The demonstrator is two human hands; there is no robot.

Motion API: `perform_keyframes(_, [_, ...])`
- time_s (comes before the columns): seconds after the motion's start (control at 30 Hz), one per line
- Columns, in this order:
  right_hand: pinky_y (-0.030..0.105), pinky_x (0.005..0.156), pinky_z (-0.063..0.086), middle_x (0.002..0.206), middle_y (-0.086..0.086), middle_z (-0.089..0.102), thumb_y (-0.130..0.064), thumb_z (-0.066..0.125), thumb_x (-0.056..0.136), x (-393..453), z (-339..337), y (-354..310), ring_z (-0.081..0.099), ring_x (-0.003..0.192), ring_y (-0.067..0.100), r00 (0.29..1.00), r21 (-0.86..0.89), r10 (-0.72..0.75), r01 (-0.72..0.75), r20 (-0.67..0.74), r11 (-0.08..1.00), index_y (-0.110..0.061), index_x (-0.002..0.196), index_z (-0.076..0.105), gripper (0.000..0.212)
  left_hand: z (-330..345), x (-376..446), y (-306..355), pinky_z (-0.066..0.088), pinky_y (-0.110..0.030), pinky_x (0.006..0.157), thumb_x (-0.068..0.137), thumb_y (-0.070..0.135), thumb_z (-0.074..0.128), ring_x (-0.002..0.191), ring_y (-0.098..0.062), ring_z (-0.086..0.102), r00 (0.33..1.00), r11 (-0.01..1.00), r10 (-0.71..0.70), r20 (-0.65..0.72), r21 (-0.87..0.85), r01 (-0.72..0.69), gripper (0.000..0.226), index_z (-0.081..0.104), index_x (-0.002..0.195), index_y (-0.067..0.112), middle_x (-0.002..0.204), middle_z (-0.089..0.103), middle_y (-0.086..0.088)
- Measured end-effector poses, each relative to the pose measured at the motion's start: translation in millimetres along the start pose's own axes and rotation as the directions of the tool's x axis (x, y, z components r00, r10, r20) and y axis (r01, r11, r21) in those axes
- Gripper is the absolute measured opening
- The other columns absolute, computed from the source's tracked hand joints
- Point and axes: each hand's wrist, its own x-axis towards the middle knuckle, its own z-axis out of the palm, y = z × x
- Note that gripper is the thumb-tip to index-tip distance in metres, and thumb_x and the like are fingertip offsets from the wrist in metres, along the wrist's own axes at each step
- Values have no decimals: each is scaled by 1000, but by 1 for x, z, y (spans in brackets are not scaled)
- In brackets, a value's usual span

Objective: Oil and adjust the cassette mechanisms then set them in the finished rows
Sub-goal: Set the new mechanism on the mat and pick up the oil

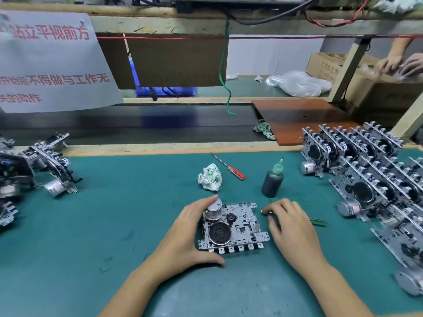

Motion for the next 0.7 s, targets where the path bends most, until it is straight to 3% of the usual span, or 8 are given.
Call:
perform_keyframes(0.2, [31, 79, 41, 91, -5, 57, -7, 62, 85, 2, 0, 3, 51, 88, 20, 999, 43, 24, -26, 38, 999, -15, 90, 65, 10, -3, -2, 6, 22, -3, 103, 49, 60, 84, 129, 11, 28, 1000, 999, -28, -1, -34, 27, 109, 10, 129, 72, 129, 22, 50])
perform_keyframes(0.4, [29, 80, 38, 91, -8, 56, -8, 62, 86, 2, -1, 4, 49, 90, 16, 998, 79, 44, -47, 45, 996, -17, 89, 66, 11, -3, -4, 13, 17, -7, 107, 53, 60, 83, 134, 5, 23, 997, 994, 74, -14, 87, -72, 116, 10, 142, 55, 140, 18, 39])
perform_keyframes(0.7, [27, 78, 34, 89, -8, 56, -8, 62, 85, 3, 0, 4, 47, 88, 14, 997, 81, 55, -59, 55, 995, -17, 88, 66, 10, -2, -4, 14, 17, -4, 106, 59, 54, 82, 133, 8, 23, 997, 995, 79, -25, 63, -77, 112, 8, 143, 56, 140, 19, 41])
